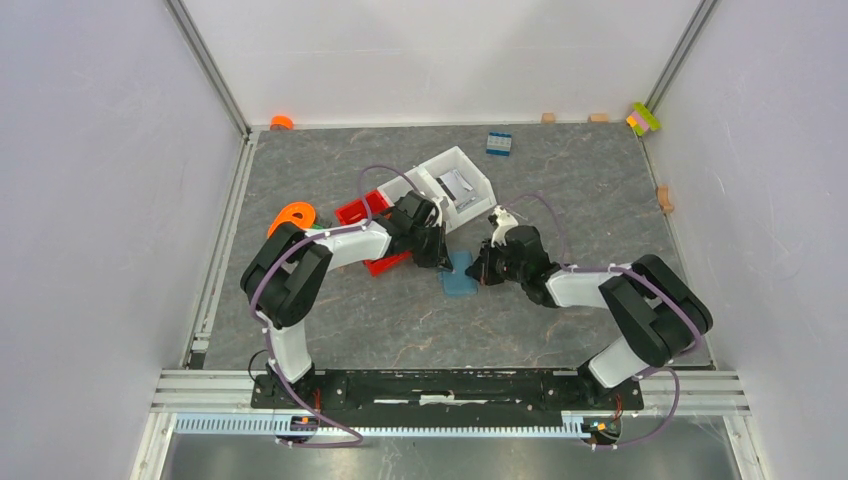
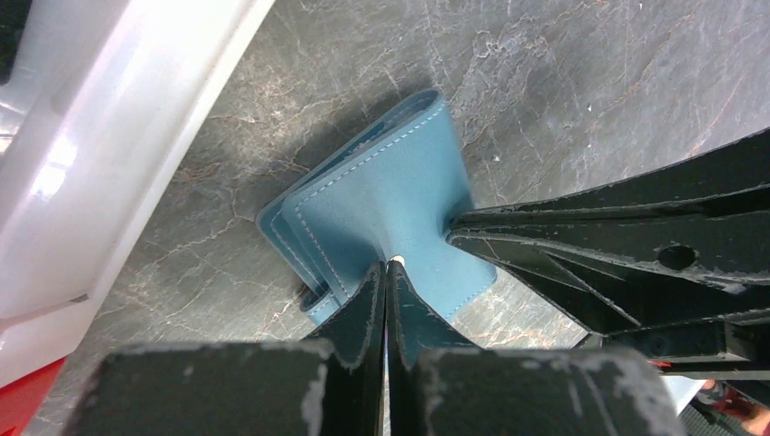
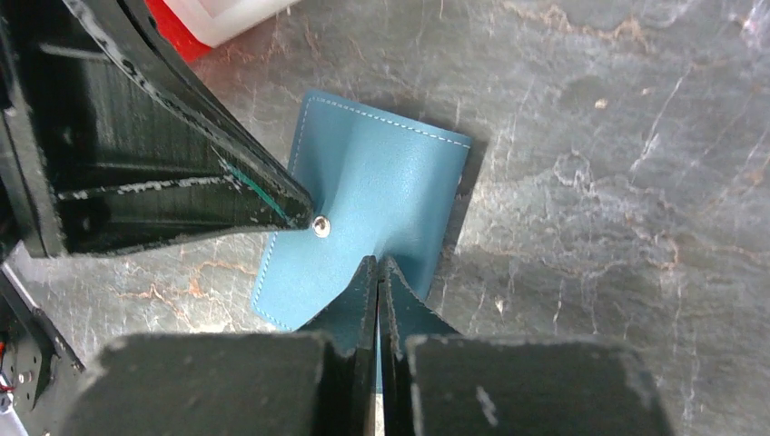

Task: Take the credit cards out of the card holder
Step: Close the card holder at the center of the board.

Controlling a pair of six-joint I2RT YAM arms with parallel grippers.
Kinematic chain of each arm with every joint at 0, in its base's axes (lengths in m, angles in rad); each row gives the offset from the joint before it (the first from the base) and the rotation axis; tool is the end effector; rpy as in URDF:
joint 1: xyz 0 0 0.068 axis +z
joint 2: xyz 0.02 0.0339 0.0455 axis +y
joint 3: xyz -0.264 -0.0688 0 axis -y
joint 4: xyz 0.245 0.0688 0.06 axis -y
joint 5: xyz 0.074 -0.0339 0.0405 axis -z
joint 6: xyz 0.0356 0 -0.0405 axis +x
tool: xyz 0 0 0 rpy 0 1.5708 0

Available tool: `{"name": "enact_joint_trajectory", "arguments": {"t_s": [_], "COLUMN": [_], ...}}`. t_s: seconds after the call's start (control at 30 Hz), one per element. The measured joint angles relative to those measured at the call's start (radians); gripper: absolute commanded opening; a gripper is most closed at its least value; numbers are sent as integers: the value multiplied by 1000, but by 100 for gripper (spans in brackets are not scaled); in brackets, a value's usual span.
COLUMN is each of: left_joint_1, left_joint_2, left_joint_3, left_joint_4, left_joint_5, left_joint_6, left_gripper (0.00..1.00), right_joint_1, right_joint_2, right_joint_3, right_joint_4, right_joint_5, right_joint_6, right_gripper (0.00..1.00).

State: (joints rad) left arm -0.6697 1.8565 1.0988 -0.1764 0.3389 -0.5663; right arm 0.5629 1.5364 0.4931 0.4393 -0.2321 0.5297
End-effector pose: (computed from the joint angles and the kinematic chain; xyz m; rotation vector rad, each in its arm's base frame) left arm 0.2887 -0.2437 0.1555 0.2890 2.6652 -0.8843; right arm 0.2286 0.1540 0.1341 -0.1780 2.2851 0.8518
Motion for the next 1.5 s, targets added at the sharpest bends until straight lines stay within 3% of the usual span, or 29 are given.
{"name": "enact_joint_trajectory", "arguments": {"t_s": [0.43,0.83,1.03,1.17,1.33,1.4,1.5], "left_joint_1": [-9,-21,-33,-33,-33,-33,-33], "left_joint_2": [-3,-24,-106,-197,-369,-452,-563], "left_joint_3": [5,3,-44,-90,-204,-254,-315], "left_joint_4": [-13,-23,-5,24,127,168,220], "left_joint_5": [-28,-50,-58,-77,-95,-108,-148], "left_joint_6": [5,16,24,29,41,47,70], "left_gripper": [2,2,4,6,18,31,63], "right_joint_1": [-2,-2,-2,-2,-1,-1,-1], "right_joint_2": [-56,76,-58,-189,-372,-463,-576], "right_joint_3": [25,115,58,32,-48,-109,-190], "right_joint_4": [-23,-56,-89,-100,-70,-45,2], "right_joint_5": [48,62,131,189,295,337,397], "right_joint_6": [-24,-30,-50,-76,-119,-139,-174], "right_gripper": [0,0,1,7,24,33,53]}}
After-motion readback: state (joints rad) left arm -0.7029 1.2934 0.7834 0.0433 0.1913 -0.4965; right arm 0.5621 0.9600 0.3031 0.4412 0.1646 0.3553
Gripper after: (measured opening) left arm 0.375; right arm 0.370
